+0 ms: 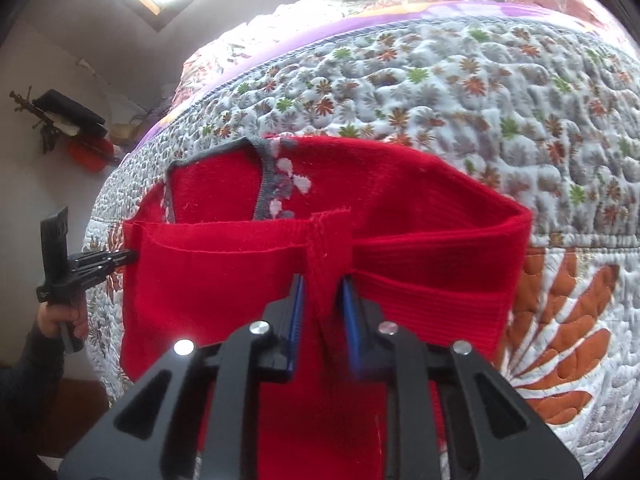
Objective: Fold small clothes
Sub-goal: 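Grasp the folded edge of the sweater with both grippers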
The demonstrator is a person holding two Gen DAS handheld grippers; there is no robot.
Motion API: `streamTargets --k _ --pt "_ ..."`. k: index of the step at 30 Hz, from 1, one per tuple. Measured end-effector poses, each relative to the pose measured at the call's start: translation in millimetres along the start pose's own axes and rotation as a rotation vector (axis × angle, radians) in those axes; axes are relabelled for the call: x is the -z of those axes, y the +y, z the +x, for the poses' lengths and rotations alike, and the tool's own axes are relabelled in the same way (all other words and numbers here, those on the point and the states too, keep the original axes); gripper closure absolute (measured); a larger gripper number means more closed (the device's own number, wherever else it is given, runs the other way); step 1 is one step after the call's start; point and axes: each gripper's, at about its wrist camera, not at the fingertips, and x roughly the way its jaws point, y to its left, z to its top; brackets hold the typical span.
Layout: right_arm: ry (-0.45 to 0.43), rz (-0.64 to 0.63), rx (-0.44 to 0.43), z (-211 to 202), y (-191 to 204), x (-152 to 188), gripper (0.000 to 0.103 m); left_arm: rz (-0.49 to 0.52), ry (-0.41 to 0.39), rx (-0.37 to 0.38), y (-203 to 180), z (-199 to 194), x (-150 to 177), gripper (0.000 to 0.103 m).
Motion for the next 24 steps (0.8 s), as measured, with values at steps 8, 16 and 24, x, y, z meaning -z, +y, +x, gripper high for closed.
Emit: streamTargets --k 8,16,24 --pt "-0.017 0.015 -0.008 -4.0 1.3 -2.1 0.096 -0.035 -0.014 0.022 2.4 -8.2 2.2 0.1" --pt "-0.056 0.016 -0.033 -22.0 2.8 3.0 0.098 -0.066 -0.068 0.036 1.3 -33.5 5.2 0.1" --pt "-0.136 0.021 -0.043 -62.3 1.8 -5.3 0.099 -0.091 -0.175 0.063 0.2 -77.6 3.0 0.1"
